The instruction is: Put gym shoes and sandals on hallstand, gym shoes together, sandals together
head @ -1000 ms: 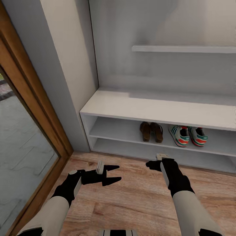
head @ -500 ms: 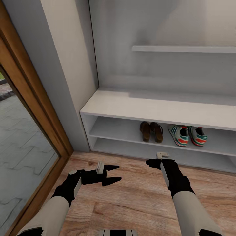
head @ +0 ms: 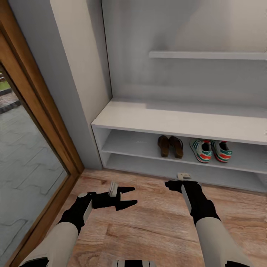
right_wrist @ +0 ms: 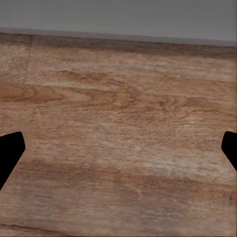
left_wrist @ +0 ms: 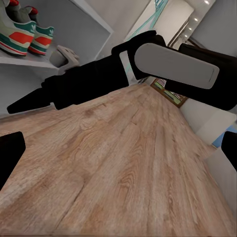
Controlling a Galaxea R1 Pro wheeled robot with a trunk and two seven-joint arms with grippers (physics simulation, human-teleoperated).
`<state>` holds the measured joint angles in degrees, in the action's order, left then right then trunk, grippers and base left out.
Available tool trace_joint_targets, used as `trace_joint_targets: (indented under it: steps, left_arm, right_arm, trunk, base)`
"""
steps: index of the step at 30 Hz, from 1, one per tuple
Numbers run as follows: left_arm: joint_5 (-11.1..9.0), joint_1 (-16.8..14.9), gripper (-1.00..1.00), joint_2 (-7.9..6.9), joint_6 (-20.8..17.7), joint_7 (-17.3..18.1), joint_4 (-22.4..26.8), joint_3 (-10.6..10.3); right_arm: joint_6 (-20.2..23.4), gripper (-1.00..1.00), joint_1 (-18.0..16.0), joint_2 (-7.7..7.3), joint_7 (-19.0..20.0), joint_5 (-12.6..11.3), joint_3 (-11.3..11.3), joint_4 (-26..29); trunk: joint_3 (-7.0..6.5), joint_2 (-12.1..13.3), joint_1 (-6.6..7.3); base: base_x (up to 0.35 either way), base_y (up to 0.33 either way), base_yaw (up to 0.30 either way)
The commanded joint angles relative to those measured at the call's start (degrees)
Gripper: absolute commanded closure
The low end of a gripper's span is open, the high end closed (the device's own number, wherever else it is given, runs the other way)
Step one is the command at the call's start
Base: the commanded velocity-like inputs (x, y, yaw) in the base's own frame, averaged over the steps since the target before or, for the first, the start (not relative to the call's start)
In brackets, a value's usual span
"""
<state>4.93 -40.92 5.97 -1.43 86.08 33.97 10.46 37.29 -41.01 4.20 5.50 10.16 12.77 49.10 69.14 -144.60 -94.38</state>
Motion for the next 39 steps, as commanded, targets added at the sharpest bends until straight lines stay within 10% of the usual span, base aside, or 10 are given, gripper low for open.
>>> trace_joint_targets:
  steps: [1, 24, 39]
  left_arm:
    - [0.52, -0.03, -1.00, 0.09, -0.16, 0.32, 0.05, 0.47]
    - [0.51, -0.03, -1.00, 0.01, -0.16, 0.32, 0.05, 0.53]
    - [0.50, -0.03, -1.00, 0.01, -0.16, 0.32, 0.05, 0.52]
  right_arm:
    - [0.22, -1.00, -0.03, 0.10, 0.57, 0.62, 0.25, 0.07]
    - [0.24, -1.00, -0.03, 0.11, 0.57, 0.72, 0.15, 0.12]
    - [0.33, -1.00, -0.03, 0.11, 0.59, 0.57, -0.02, 0.03]
  trunk:
    - [0.05, -0.02, 0.04]
    - [0.05, -0.02, 0.04]
    - [-3.28, 0.18, 0.43]
  base:
    - [-0.169, 0.000, 0.000]
    - [-0.018, 0.000, -0.120]
    - [0.000, 0.000, -0.169]
